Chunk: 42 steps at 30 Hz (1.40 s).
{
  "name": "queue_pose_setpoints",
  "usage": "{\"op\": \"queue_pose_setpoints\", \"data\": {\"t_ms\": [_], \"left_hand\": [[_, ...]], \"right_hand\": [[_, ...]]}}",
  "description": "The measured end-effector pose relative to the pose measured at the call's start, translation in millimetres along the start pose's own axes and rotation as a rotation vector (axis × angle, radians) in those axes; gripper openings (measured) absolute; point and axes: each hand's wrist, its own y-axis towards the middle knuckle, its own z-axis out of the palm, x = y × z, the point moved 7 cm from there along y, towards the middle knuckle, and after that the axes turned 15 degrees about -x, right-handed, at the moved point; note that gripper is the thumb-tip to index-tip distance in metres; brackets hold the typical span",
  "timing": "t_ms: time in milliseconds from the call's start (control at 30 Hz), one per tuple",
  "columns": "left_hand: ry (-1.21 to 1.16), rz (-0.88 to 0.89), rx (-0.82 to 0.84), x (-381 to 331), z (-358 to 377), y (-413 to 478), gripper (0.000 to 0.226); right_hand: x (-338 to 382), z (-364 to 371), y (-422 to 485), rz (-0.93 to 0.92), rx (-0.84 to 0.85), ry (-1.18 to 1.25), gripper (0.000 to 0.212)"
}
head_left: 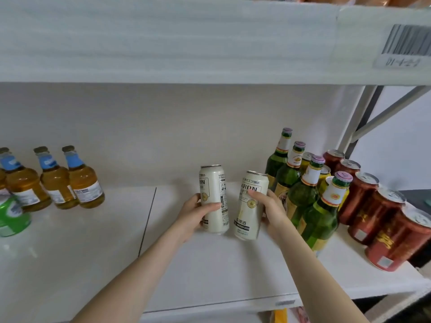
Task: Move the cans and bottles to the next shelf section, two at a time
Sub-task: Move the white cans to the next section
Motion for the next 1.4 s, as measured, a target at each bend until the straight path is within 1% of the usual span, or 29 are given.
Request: {"op": "queue_pose_setpoints", "data": {"t_ms": [67,100,200,300,367,467,500,800,1000,1100,1267,1400], "left_hand": [[-0.025,-0.012,-0.013,5,6,11,0.048],[-0.032,-0.011,-0.018,6,8,16,0.05],[-0.023,0.016,-0.028,8,11,30,0.068],[-0.033,0.045,-0.04,11,12,42,0.076],[-0.03,0.067,-0.05,12,13,50,0.077],[-0.019,0.109,-0.06,13,13,59,0.078],[-0.014,0.12,-0.06,14,12,62,0.079],[0.038,0.189,-0.076,21,9,76,0.08],[0.067,0.202,-0.084,25,7,79,0.083],[0.067,0.202,-0.072,29,6,78,0.082],[0.062,0.205,-0.057,33,9,75,0.083],[0.088,0.209,-0.036,31,11,71,0.081]], "right_hand": [[-2,1,13,-0.012,-0.011,0.025,0.034],[-3,3,19,-0.02,-0.014,0.029,0.038],[-4,11,37,-0.048,-0.006,0.03,0.055],[-4,20,51,-0.087,0.0,0.051,0.062],[-2,25,60,-0.121,-0.001,0.065,0.059],[0,31,74,-0.169,-0.003,0.075,0.045],[1,33,79,-0.18,-0.01,0.074,0.044],[-8,42,108,-0.287,-0.055,-0.011,0.059],[-18,46,115,-0.287,-0.038,-0.015,0.066],[-15,47,115,-0.304,-0.027,-0.028,0.065],[-12,41,104,-0.322,-0.004,-0.11,0.05],[-17,21,88,-0.3,-0.074,-0.128,0.057]]}}
